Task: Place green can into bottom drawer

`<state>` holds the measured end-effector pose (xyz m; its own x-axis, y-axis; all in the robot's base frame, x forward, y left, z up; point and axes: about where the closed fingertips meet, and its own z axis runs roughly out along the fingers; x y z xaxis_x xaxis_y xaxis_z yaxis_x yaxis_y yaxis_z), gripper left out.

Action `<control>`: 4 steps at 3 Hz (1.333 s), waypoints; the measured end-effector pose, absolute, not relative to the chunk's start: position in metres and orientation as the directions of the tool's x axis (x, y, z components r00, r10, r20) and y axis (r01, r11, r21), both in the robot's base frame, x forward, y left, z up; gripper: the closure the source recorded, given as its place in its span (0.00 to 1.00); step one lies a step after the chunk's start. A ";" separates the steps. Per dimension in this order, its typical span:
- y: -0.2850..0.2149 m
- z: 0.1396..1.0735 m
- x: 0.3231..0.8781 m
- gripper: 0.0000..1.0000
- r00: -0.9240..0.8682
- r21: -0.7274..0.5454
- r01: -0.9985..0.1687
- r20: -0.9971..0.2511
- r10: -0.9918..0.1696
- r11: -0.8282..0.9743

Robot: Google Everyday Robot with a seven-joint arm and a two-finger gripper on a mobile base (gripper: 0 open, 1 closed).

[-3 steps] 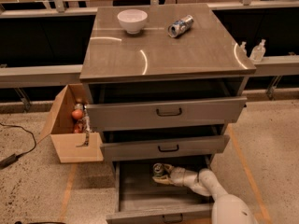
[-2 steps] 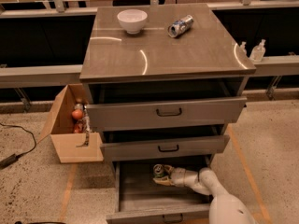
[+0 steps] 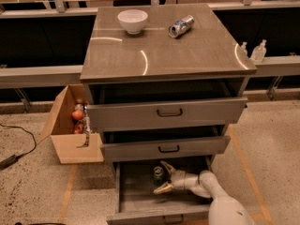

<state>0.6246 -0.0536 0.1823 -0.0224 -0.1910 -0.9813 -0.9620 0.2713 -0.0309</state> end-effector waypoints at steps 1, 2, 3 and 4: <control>-0.066 0.195 0.631 0.00 -0.031 -0.033 -0.941 -0.983 -0.182 0.337; -0.091 0.213 0.629 0.18 -0.046 -0.048 -0.907 -0.977 -0.210 0.418; -0.113 0.225 0.612 0.41 -0.092 -0.034 -0.892 -0.963 -0.255 0.452; -0.152 0.227 0.585 0.65 -0.177 -0.014 -0.867 -0.926 -0.334 0.499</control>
Offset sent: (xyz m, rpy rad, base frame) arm -0.0186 -0.0729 0.0609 -0.0675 0.0012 -0.2774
